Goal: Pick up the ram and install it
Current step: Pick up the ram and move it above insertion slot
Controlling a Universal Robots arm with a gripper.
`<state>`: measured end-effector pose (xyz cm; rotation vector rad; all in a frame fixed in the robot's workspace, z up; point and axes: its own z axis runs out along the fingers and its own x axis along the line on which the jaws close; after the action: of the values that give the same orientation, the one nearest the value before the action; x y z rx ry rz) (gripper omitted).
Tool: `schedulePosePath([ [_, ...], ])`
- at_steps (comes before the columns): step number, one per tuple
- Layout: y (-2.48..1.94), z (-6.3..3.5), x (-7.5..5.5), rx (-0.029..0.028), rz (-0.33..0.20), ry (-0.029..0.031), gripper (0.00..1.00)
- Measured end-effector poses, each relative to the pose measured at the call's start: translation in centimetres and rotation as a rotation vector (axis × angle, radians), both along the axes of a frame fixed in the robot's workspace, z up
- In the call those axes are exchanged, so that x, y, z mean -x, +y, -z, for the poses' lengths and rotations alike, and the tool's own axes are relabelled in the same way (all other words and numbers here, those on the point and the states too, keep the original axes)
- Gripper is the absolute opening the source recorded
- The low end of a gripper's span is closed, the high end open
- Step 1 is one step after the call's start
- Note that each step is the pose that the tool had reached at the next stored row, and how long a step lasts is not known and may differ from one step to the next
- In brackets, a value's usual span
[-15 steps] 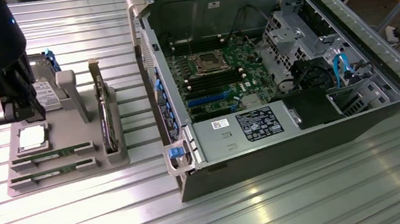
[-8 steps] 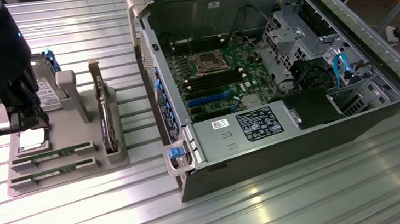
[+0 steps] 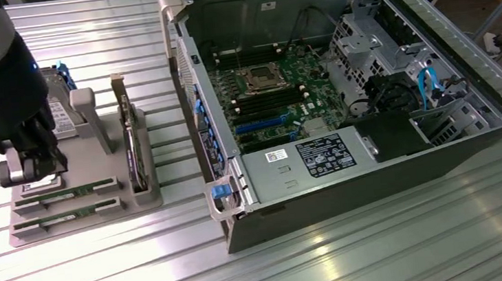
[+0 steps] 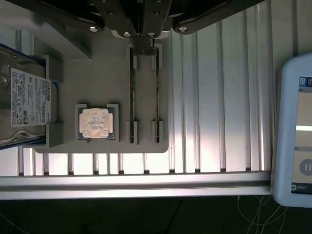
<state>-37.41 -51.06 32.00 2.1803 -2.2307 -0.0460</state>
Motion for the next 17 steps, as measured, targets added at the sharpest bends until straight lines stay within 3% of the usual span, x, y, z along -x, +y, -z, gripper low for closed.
schedulePosePath([
  [15, -1.28, 2.75, 0.0, -0.0001, 0.000, -0.0001, 0.11],
  [17, -1.70, 4.35, 0.0, 0.0000, 0.000, 0.0001, 0.11],
])
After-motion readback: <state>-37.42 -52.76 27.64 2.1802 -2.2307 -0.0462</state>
